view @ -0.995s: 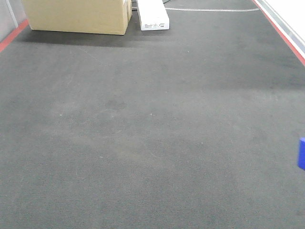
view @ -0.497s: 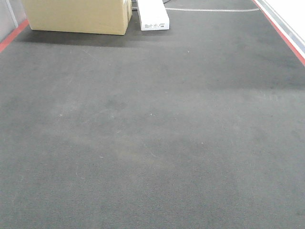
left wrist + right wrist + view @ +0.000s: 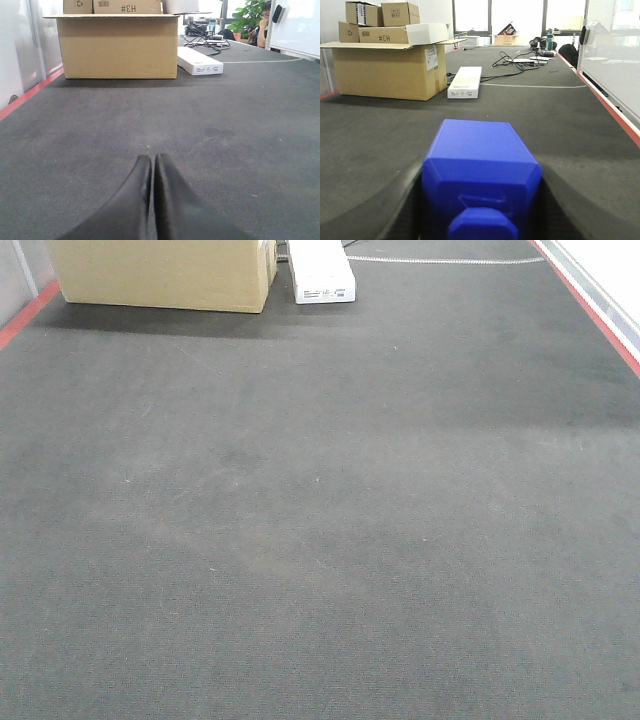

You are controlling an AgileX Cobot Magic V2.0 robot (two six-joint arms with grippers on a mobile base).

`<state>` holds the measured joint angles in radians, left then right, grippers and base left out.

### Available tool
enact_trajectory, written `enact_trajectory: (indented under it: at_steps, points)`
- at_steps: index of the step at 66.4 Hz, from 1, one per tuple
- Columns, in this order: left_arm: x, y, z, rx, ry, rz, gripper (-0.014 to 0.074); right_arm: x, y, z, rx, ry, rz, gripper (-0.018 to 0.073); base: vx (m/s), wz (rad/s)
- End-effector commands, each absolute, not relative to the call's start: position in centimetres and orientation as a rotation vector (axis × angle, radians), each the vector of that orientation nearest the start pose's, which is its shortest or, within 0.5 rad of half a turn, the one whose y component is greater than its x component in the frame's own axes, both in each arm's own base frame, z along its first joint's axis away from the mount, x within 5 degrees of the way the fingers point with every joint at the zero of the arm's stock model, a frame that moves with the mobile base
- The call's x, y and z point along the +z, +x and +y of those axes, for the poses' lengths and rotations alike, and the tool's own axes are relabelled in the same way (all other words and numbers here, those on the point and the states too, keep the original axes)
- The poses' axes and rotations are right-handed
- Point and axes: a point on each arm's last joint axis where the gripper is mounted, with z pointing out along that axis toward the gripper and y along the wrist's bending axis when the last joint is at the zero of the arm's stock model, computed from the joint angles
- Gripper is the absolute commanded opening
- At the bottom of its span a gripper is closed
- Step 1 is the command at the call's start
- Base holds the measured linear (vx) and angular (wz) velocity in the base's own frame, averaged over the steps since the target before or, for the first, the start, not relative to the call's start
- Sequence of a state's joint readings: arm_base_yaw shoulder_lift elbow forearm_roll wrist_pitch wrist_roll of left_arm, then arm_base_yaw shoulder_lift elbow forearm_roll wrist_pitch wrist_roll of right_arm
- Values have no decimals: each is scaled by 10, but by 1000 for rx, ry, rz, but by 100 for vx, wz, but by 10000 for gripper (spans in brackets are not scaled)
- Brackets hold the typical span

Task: Pour parts from conveyor to right shelf
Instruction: 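Retract the right arm holding the block and turn away from conveyor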

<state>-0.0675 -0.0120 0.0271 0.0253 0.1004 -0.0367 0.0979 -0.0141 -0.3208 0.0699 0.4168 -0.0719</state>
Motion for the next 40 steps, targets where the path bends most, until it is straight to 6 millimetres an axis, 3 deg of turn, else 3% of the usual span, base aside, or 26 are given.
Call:
enact_trajectory:
  at_steps: [1,40]
  points:
    - [210,54,-4,-79,35,1489,-6,296,27,5,93,-96,1471,-5,0,0]
    - [210,54,-4,-79,35,1489,-6,296,27,5,93,-96,1471,-5,0,0]
